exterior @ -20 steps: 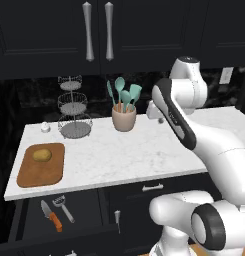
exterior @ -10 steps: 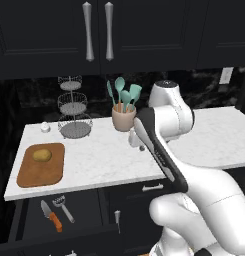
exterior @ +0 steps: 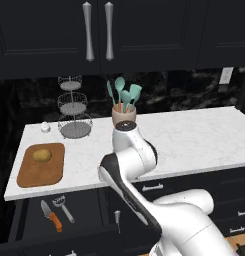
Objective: Place the appropriate cutting tool for cutting the potato skin on the cutting board.
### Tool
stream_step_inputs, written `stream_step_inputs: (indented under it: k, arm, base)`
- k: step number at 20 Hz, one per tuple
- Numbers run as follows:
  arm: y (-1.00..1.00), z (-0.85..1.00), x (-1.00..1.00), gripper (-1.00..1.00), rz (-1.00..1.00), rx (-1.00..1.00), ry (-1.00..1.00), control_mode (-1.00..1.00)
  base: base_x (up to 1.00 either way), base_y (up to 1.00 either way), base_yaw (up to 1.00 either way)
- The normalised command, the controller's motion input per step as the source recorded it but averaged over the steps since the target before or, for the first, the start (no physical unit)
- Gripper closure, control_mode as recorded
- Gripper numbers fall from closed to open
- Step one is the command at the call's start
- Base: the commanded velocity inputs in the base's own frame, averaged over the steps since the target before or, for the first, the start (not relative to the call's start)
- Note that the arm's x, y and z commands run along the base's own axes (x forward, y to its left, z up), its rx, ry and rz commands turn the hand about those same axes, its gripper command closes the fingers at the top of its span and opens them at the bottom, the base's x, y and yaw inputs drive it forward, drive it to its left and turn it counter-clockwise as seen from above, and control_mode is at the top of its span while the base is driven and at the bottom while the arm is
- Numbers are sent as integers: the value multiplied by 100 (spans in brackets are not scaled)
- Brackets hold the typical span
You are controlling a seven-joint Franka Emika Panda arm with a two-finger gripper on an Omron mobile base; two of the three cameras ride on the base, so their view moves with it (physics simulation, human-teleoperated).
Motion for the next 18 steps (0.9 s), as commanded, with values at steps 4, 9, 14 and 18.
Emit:
stream_step_inputs:
  k: [4,9,14,18]
  arm:
    - [100,-38,0,-100,-5,0,5,-100]
    - [100,-36,-4,-100,-6,0,2,-100]
    - [97,-26,-2,-100,-3,0,2,-100]
    - [50,-25,0,-100,0,0,5,-100]
  base:
    - [0,0,0]
    - [0,0,0]
    - [0,0,0]
    - [0,0,0]
